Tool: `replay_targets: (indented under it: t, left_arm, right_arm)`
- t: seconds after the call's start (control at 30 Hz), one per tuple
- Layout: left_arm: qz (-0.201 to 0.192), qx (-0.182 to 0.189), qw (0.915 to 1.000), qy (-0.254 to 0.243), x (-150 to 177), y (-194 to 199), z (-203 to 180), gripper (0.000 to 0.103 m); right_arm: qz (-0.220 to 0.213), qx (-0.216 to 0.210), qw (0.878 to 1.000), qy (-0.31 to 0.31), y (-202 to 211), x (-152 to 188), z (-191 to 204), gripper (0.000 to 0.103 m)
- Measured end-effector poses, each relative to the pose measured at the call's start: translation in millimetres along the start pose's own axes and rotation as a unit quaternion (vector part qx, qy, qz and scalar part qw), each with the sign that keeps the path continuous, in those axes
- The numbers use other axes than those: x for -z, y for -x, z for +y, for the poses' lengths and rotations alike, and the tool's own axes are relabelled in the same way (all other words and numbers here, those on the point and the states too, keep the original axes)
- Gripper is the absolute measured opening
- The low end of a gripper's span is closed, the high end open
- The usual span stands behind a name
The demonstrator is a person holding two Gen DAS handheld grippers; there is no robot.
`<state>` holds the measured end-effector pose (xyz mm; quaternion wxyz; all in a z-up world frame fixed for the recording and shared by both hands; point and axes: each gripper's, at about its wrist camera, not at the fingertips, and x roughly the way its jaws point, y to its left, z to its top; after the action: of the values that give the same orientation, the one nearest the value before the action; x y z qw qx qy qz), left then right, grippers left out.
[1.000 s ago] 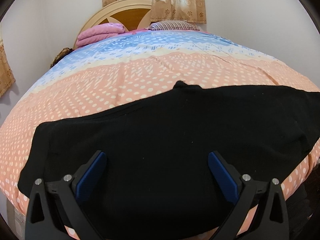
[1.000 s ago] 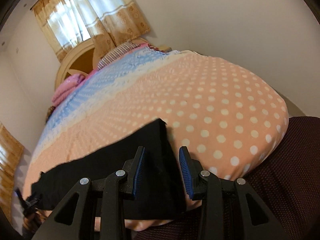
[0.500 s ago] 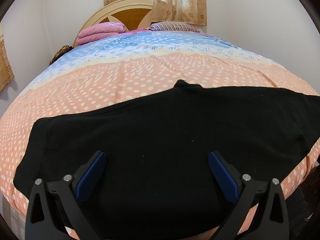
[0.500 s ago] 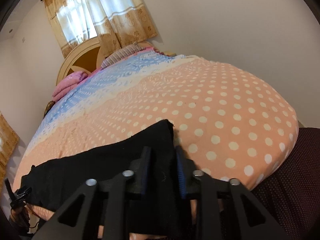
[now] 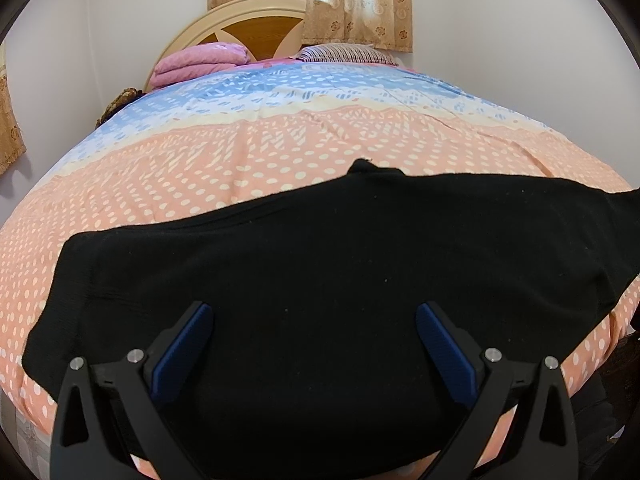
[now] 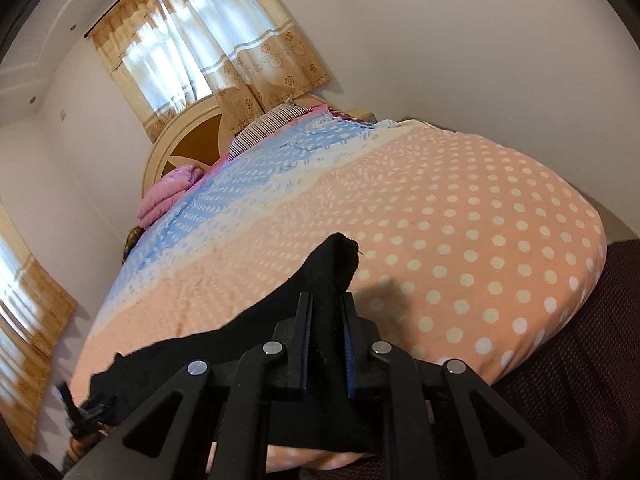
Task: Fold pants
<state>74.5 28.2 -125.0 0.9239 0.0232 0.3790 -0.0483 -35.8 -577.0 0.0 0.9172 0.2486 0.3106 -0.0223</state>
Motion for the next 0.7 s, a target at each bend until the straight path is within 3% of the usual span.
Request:
replay_targets:
  t: [0.33, 0.7]
  left_arm:
    - [0.003, 0.004, 0.9998, -0.02, -4, 0, -1, 0.103]
    - [-0.011, 0.015, 0.9992, -0.037, -6, 10, 3, 0.103]
  right_arm:
    - [0.005, -0.07, 0.997, -0.028, 24, 0, 63, 0.013]
    - [0.049, -0.122, 0.991, -0.012, -8, 28, 157, 0.013]
